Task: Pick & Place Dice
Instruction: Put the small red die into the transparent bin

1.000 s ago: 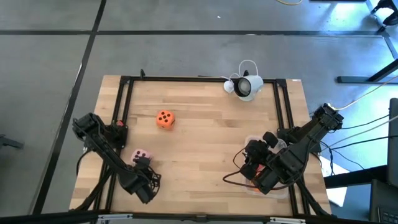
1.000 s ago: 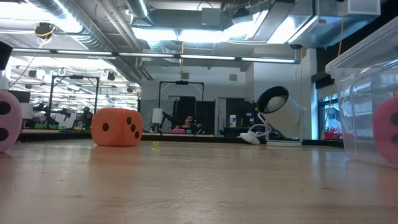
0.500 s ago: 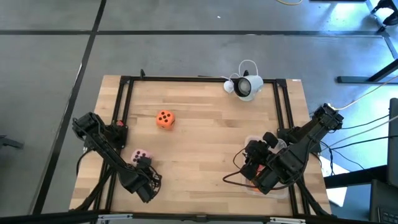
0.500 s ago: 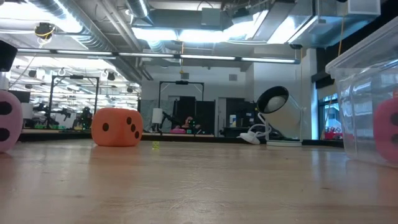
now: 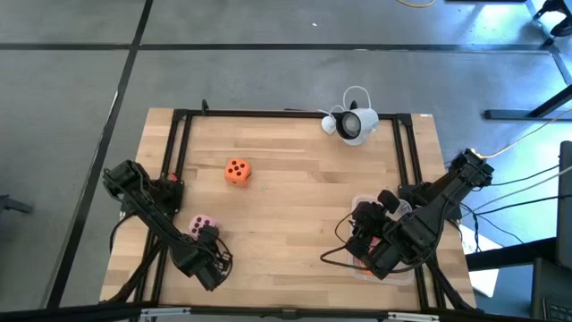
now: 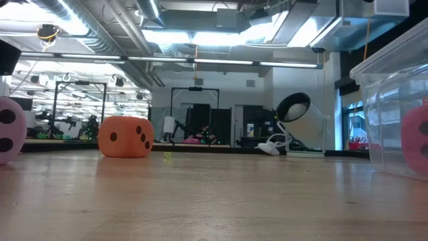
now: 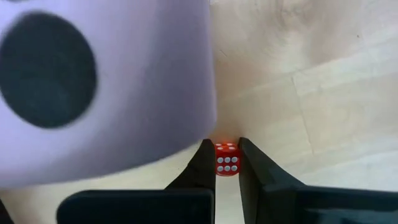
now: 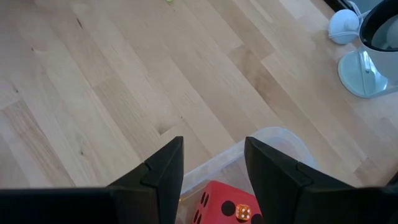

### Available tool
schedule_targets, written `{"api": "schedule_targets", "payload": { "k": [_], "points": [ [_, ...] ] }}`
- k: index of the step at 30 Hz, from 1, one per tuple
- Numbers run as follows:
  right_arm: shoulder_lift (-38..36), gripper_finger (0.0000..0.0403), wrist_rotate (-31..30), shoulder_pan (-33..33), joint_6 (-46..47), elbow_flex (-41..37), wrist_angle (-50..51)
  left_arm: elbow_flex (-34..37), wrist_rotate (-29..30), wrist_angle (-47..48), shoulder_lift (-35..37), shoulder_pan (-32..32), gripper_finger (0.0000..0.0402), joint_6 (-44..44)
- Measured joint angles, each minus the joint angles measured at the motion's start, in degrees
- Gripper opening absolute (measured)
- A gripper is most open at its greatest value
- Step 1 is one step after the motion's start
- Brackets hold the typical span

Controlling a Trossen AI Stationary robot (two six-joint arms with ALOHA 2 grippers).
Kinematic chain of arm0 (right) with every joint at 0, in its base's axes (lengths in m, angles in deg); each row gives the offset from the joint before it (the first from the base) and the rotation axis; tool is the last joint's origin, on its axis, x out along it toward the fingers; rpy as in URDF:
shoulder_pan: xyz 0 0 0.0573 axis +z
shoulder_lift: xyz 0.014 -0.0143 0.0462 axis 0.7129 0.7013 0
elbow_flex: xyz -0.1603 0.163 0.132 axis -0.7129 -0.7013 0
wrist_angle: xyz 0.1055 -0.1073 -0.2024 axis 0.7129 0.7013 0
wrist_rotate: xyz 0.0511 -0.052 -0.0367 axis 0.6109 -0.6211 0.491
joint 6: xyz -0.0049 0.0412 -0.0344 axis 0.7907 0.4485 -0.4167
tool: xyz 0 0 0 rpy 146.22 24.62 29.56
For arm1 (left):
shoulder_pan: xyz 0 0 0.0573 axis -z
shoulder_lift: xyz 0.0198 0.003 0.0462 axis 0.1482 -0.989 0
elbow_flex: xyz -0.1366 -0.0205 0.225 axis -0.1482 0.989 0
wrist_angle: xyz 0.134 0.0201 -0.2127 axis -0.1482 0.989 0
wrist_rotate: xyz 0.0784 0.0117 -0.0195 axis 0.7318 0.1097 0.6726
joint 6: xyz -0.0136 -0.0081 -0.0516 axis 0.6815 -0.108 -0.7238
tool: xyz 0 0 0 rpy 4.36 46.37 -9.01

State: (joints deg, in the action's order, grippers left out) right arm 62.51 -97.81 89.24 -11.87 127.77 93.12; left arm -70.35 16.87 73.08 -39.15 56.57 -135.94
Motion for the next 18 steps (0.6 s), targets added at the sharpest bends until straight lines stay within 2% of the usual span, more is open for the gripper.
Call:
{"api": "schedule_targets", "payload": {
  "k": [10,13,18],
  "points": [
    [0.0,0.0168,1.49,0.52,0.32,0.0,-1.16,-3.13,0.97,-3.31,-0.34,0.11,0.0011,3.27],
    [0.0,0.0168,1.51,0.92,0.52,0.0,-2.02,-4.72,5.02,-3.95,-0.33,0.15,0.001,4.08],
    [0.0,0.0168,1.44,1.56,0.52,0.0,-2.42,-6.49,15.69,-5.84,0.15,0.06,0.001,4.51]
  ]
}}
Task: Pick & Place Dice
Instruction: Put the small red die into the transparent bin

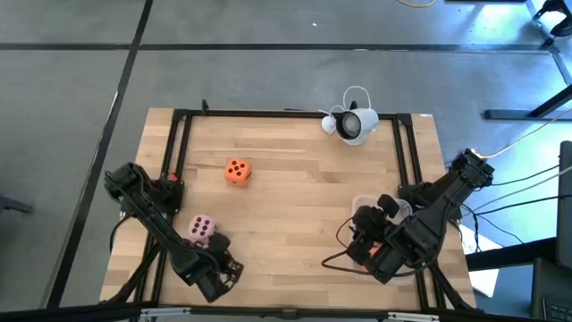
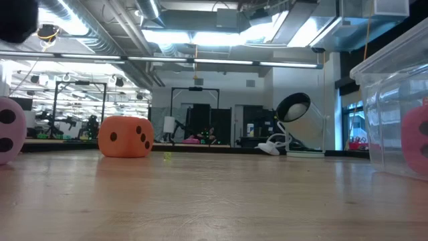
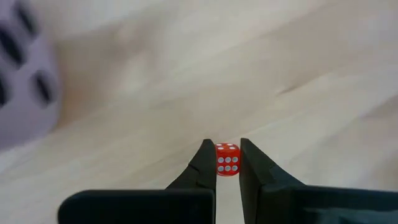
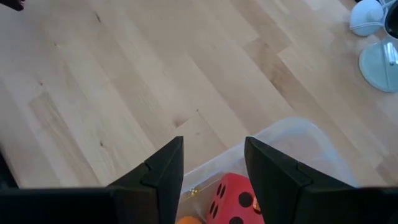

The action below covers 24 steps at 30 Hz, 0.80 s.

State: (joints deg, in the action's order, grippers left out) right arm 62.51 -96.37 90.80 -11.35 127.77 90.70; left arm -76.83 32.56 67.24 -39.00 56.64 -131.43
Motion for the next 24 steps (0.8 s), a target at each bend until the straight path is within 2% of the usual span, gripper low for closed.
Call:
{"api": "schedule_targets", "payload": {
  "k": [7,12,16,19,24],
  "points": [
    [0.0,0.0168,-3.62,1.24,-0.42,0.0,0.01,-1.56,14.5,-4.05,3.97,-1.01,0.001,5.56],
    [-0.01,0.0168,-6.17,2.35,-2.78,0.14,-0.15,-1.64,20.34,-9.84,7.78,-3.65,0.001,15.6],
    [-0.02,0.0168,-7.78,2.59,-7.21,2.33,-1.31,-1.64,21.56,-17.16,11.01,-7.21,0.001,28.0],
    [-0.02,0.0168,-12.28,2.84,-10.01,5.67,-1.43,-1.64,21.04,-24.28,13.38,-10.06,0.001,39.17],
    [-0.07,0.0168,-20.45,2.94,-16.07,11.24,-2.08,-1.64,16.57,-36.01,16.79,-15.01,0.001,55.81]
  ]
}}
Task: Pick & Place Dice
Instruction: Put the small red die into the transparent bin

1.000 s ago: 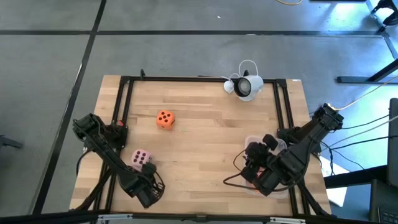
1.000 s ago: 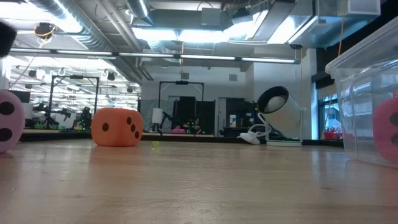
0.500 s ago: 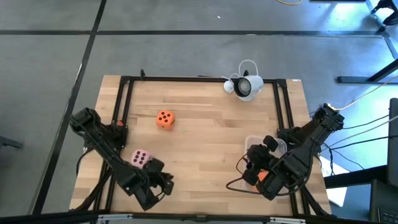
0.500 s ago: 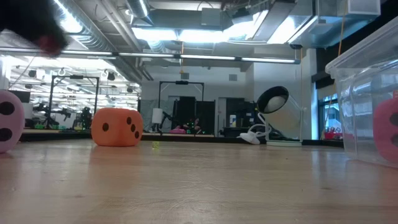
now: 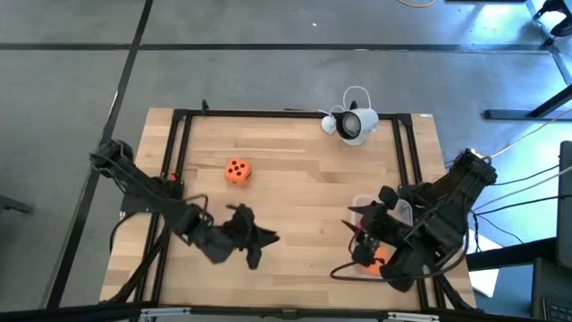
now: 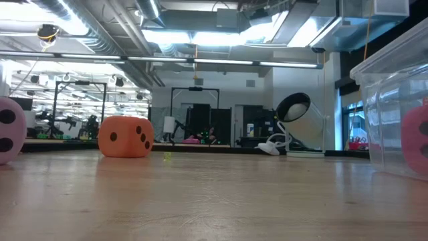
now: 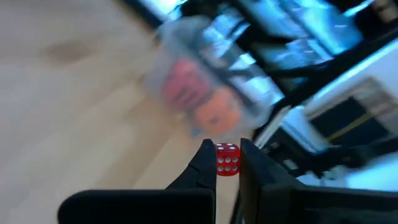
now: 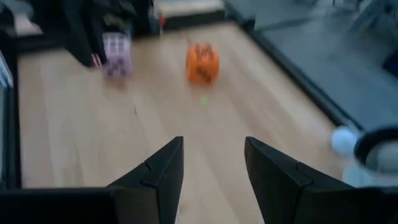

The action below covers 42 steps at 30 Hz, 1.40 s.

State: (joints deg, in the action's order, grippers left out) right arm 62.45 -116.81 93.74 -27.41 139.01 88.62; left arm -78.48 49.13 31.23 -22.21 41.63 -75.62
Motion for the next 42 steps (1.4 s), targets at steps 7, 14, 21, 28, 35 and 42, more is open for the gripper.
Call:
{"api": "schedule_targets", "payload": {
  "k": [7,14,21,28,35,42],
  "points": [
    [0.0,0.0168,-2.28,-0.55,-21.71,3.49,-14.68,0.0,-13.86,-17.08,1.11,-7.16,0.001,15.94],
    [1.05,0.0169,-2.06,-0.91,-46.49,3.5,-28.42,0.0,-26.65,-28.9,1.06,-11.62,0.001,21.04],
    [2.28,0.0194,-2.23,-1.98,-58.38,3.51,-36.32,0.0,-32.34,-33.66,1.06,-14.0,0.001,21.74],
    [4.72,0.0233,-2.57,-4.03,-69.52,3.49,-45.87,0.0,-33.92,-34.04,1.06,-15.72,0.001,21.52],
    [5.62,0.0246,-2.46,-5.65,-70.07,3.47,-46.94,0.0,-36.0,-38.02,1.06,-16.96,0.001,21.51],
    [5.6,0.0231,-1.66,-6.93,-70.2,3.47,-49.99,0.0,-36.37,-37.94,1.05,-17.18,0.001,21.52]
  ]
}}
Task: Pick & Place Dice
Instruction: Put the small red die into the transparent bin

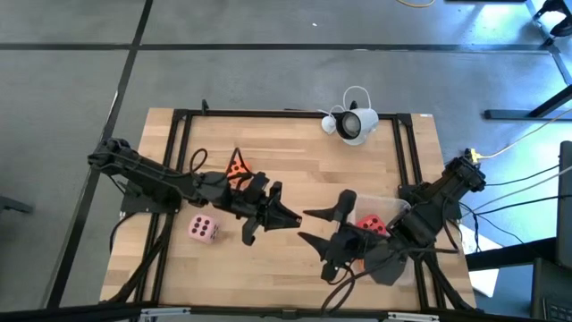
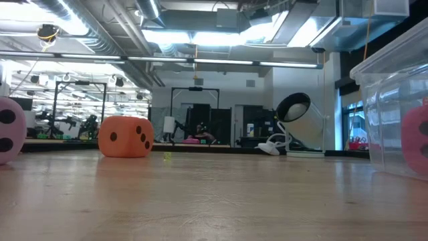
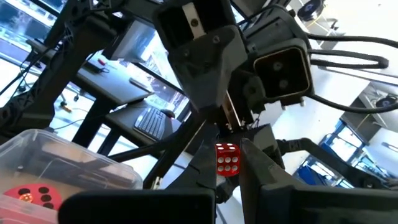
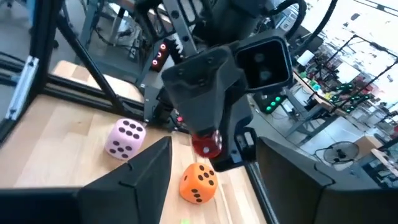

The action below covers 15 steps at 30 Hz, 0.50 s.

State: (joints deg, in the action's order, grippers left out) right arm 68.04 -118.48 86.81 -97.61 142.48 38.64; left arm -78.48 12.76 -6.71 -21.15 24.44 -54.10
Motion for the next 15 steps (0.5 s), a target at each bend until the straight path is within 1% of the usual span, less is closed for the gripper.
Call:
{"api": "schedule_targets", "payload": {
  "k": [3,15],
  "points": [
    [0.0,0.0224,2.44,-0.56,-0.79,0.0,0.0,0.0,0.34,-0.03,-0.01,-0.1,0.001,0.0],
    [0.0,0.0201,2.78,-2.92,-1.2,0.0,-0.87,0.0,0.67,-1.26,0.0,-0.74,0.001,-0.88]
  ]
}}
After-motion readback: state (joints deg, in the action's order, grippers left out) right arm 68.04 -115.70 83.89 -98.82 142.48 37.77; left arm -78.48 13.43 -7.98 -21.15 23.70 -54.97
